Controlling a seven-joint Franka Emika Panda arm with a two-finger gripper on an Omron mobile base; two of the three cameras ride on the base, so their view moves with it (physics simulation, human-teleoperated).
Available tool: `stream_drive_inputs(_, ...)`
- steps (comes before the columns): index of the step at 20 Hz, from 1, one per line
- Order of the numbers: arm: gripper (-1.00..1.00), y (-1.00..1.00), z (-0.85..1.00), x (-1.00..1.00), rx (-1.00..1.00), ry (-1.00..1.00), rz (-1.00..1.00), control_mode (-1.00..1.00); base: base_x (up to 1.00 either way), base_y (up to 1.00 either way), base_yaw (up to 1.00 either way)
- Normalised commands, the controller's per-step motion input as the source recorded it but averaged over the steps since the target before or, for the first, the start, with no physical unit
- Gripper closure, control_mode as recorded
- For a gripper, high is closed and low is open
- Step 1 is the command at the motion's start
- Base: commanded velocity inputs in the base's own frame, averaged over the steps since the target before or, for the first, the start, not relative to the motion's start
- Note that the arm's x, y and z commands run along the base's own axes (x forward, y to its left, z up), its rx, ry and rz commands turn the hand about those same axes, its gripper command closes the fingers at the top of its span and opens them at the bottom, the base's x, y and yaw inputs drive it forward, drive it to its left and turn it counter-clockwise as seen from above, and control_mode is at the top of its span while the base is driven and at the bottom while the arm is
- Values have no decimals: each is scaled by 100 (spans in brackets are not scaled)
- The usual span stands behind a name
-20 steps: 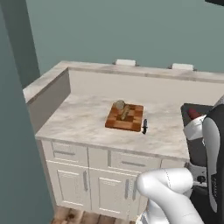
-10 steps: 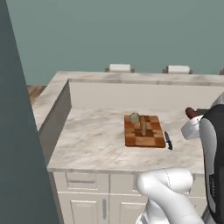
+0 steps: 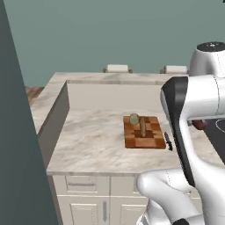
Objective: Retrieve the sausage and cheese from the fridge and place them on the cutting board on the counter.
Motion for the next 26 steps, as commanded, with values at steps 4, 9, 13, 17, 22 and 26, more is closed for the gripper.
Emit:
stream_drive_inputs(4, 100, 0, -28, 55, 10, 0, -24, -100, 0, 0, 0)
stream_drive_inputs(9, 100, 0, -43, 47, 19, -5, -12, -100, 0, 0, 0)
stream_drive_inputs(13, 100, -7, -57, 50, 15, -5, -3, -100, 0, 0, 0)
stream_drive_inputs(17, 100, -17, -50, 67, 5, 1, 0, -100, 0, 0, 0)
stream_drive_inputs(22, 100, -6, -22, 56, 0, 14, 0, -100, 0, 0, 0)
stream_drive_inputs(26, 100, -1, -31, 54, 0, 15, 0, -100, 0, 0, 0)
